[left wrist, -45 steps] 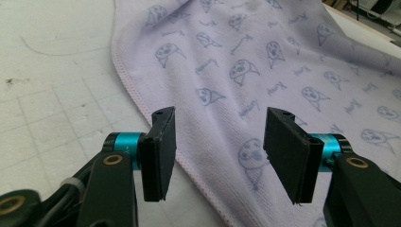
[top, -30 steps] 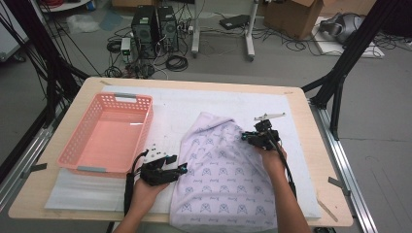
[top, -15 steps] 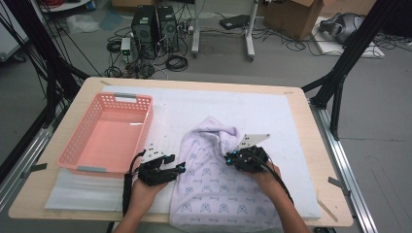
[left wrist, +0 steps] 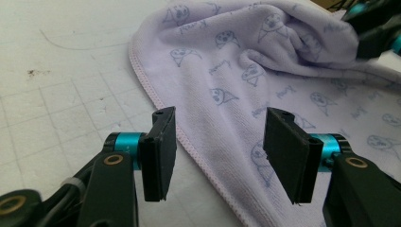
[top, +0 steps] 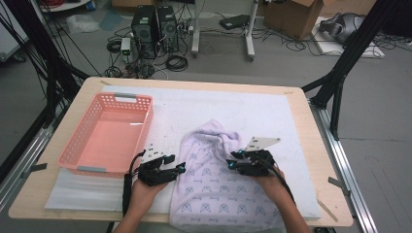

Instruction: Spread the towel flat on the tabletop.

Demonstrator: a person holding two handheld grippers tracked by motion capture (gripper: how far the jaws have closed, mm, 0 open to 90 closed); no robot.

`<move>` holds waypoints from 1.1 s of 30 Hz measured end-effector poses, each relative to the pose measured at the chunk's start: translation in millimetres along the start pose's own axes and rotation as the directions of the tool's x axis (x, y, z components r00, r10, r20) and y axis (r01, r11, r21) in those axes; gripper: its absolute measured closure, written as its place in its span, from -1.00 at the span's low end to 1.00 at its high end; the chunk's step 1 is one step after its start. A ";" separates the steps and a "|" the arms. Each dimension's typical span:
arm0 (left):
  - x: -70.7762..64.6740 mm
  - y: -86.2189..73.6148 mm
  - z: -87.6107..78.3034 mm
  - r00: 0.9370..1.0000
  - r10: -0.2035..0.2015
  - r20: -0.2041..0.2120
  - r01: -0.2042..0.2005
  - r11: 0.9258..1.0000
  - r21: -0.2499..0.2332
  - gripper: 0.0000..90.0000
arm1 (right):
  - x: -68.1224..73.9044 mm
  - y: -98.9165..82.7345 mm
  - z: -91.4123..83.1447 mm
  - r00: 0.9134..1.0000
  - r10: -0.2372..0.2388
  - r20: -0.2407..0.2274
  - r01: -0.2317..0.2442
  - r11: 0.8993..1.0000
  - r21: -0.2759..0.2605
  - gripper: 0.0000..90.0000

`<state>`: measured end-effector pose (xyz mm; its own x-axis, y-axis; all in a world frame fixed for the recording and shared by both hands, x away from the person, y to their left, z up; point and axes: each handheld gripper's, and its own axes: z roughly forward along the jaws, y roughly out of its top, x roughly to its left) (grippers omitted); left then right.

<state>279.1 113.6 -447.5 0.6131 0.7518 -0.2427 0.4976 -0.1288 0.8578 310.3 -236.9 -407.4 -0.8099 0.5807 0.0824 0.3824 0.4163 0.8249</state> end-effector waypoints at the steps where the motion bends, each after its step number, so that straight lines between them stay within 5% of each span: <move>1: 0.4 0.1 0.1 1.000 0.002 0.001 -0.002 1.000 0.000 0.00 | -5.4 1.6 -7.0 1.000 0.021 0.020 -0.020 0.999 -0.029 0.39; 4: 0.2 -0.2 0.9 1.000 0.001 0.002 -0.001 1.000 0.001 0.00 | -22.7 4.4 -22.3 0.991 0.078 0.108 -0.070 0.994 -0.079 0.52; 6: 0.1 -0.4 1.4 1.000 0.006 0.005 -0.006 1.000 0.006 0.00 | -33.7 4.4 -23.7 0.980 0.114 0.160 -0.106 0.993 -0.057 0.59; 11: -1.0 -0.8 2.7 1.000 0.006 0.005 -0.007 1.000 0.008 0.00 | -45.7 1.5 -5.2 0.979 0.166 0.120 -0.169 0.985 0.023 0.21; 14: -1.6 -0.7 3.0 1.000 0.005 0.005 -0.005 1.000 0.007 -0.01 | -48.2 0.6 11.7 0.979 0.179 0.099 -0.190 0.976 0.106 0.18; 17: -1.1 -0.4 2.4 1.000 0.006 0.008 -0.006 1.000 0.006 -0.01 | -45.7 -2.1 25.1 0.988 0.140 0.064 -0.151 0.964 0.220 0.77; 19: -0.5 0.0 1.9 1.000 -0.001 0.006 0.001 1.000 -0.002 -0.01 | -44.3 -2.1 23.2 0.991 0.119 0.060 -0.130 0.966 0.226 0.84; 22: 0.1 -0.2 1.5 1.000 0.003 0.002 -0.003 1.000 0.002 -0.01 | -47.4 -2.5 7.4 0.981 0.108 0.159 -0.137 0.973 0.184 0.86; 24: -1.1 -0.3 2.1 1.000 0.006 0.003 -0.006 1.000 0.004 -0.01 | -49.7 -4.8 -5.3 0.960 0.085 0.267 -0.137 0.973 0.184 0.86; 26: -2.3 -0.2 2.4 1.000 0.005 0.005 -0.005 1.000 0.004 -0.01 | -52.1 -9.4 -19.6 0.927 0.084 0.365 -0.152 0.975 0.160 0.86; 31: -3.5 -1.1 3.7 1.000 0.008 0.003 -0.008 1.000 0.009 -0.01 | -59.0 -31.1 -50.5 0.821 0.088 0.564 -0.211 0.965 0.157 0.87; 33: -4.7 -1.0 4.8 1.000 0.011 0.006 -0.011 1.000 0.013 -0.01 | -61.4 -42.9 -57.5 0.812 0.086 0.577 -0.238 0.952 0.193 0.87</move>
<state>278.7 107.2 -449.4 0.6220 0.7466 -0.2361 0.4989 -0.1455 0.8543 318.1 -330.6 -415.7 -0.3685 0.9110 -0.1851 0.6426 0.3935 0.6574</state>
